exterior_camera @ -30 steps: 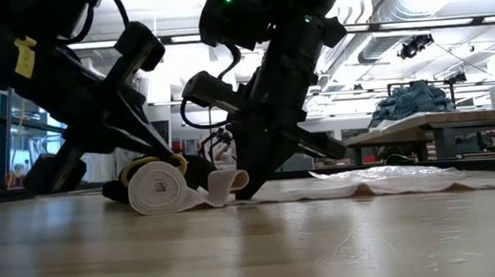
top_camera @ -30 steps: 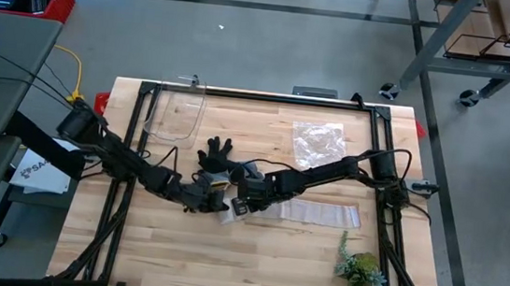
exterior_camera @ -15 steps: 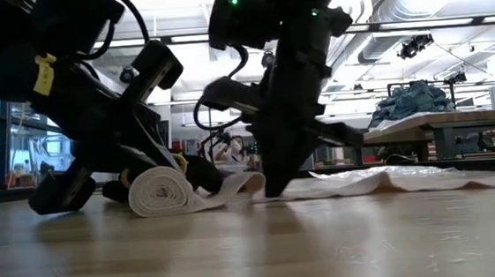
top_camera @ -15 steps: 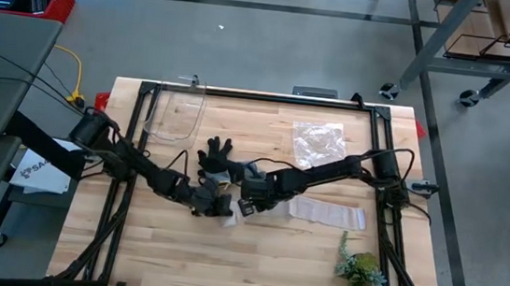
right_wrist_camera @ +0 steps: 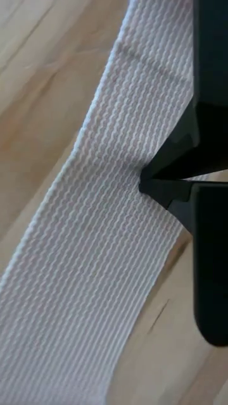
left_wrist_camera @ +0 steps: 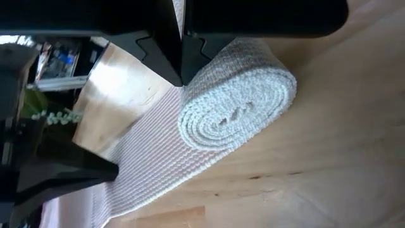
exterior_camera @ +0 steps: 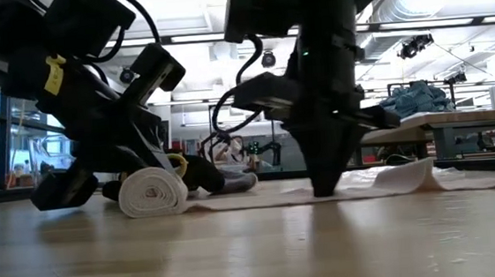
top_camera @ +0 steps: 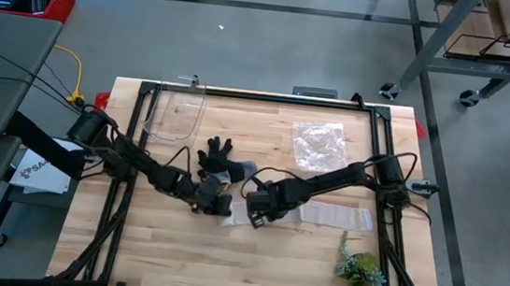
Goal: Roll bandage
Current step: Roll the white-brown bandage
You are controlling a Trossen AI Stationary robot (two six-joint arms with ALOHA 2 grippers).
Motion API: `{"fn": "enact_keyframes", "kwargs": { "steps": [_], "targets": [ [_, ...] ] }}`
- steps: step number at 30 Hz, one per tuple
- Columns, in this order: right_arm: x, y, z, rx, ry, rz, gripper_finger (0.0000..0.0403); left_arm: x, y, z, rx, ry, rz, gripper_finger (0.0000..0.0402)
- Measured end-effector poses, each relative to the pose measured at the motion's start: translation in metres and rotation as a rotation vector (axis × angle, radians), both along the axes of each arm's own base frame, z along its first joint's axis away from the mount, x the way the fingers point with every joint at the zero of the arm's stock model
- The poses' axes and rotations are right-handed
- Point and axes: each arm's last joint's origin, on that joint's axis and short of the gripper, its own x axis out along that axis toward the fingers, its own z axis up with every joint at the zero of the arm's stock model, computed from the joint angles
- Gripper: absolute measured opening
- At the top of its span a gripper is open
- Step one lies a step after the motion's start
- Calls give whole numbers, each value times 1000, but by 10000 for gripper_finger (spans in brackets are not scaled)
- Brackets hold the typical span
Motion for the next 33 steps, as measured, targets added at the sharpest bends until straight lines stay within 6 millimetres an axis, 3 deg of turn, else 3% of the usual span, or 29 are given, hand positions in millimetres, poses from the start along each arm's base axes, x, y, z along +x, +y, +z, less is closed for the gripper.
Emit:
{"fn": "enact_keyframes", "kwargs": {
  "steps": [11, 25, 33],
  "targets": [
    [-4, 5, 0, -19, 30, 10, 0, -16, 4, 12, 84, 101, -136, 0],
    [17, 7, 0, 66, -173, -90, 0, -18, 11, 13, 104, 124, -109, 0],
    [15, 5, 5, 45, -168, -75, 0, -18, 11, 13, 105, 126, -111, 0]
  ]
}}
